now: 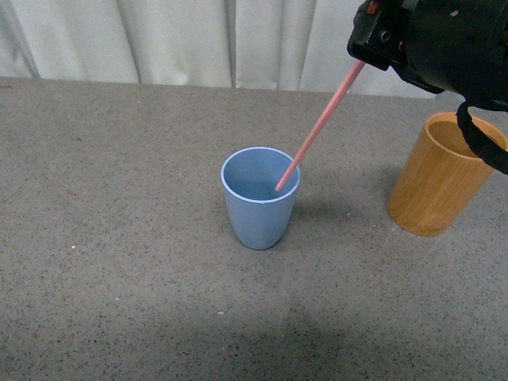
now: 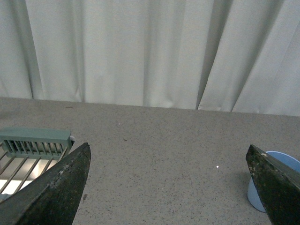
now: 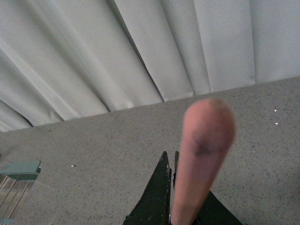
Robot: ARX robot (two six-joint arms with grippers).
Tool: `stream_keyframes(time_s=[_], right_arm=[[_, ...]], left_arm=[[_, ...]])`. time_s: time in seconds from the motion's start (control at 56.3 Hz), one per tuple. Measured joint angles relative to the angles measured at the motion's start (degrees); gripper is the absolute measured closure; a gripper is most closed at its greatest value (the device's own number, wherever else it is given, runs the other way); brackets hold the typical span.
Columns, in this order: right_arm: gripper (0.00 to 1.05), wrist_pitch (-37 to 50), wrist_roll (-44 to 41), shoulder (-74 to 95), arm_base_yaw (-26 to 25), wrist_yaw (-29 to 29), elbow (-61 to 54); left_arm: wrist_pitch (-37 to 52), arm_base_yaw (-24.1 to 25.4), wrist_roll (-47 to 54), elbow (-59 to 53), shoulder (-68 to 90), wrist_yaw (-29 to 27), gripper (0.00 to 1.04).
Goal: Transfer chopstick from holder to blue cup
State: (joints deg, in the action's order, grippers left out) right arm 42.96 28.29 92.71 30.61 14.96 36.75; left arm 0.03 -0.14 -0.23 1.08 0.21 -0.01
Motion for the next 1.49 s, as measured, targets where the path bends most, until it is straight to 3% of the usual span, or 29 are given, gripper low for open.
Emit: stream_keyframes(time_s=[0.107, 0.249, 0.569, 0.657, 0.764, 0.871, 0.995, 1.102, 1.422, 1.493], right_arm=[[0.92, -0.1, 0.1, 0.3, 0.3, -0.1, 0.1], [0.59, -1.0, 0.3, 0.2, 0.5, 0.1, 0.1], [0.09, -3.1, -0.9, -8.0, -4.6, 2.0, -3.8], [0.2, 5.5, -9.5, -12.4, -7.8, 4.3, -9.4], [0.38, 2.6, -20.3, -25.3, -16.7, -3.5, -18.5], [0.59, -11.3, -25.6, -46.4, -28.8, -13.2, -28.2], [0.84, -37.4, -27.3, -76.5, -30.4, -14.9, -32.7], [1.04, -42.6, -27.8, -89.4, -30.5, -15.0, -33.6], [1.04, -43.0, -28.1, -92.5, -30.5, -15.1, -36.5], [0.94, -43.0, -28.2, -92.5, -30.5, -15.1, -36.5]], left_arm=[[0.0, 0.0, 0.0, 0.0, 0.0, 0.0, 0.07], [0.0, 0.0, 0.0, 0.0, 0.0, 0.0, 0.07], [0.0, 0.0, 0.0, 0.0, 0.0, 0.0, 0.07], [0.0, 0.0, 0.0, 0.0, 0.0, 0.0, 0.07], [0.0, 0.0, 0.0, 0.0, 0.0, 0.0, 0.07], [0.0, 0.0, 0.0, 0.0, 0.0, 0.0, 0.07], [0.0, 0.0, 0.0, 0.0, 0.0, 0.0, 0.07], [0.0, 0.0, 0.0, 0.0, 0.0, 0.0, 0.07], [0.0, 0.0, 0.0, 0.0, 0.0, 0.0, 0.07], [0.0, 0.0, 0.0, 0.0, 0.0, 0.0, 0.07]])
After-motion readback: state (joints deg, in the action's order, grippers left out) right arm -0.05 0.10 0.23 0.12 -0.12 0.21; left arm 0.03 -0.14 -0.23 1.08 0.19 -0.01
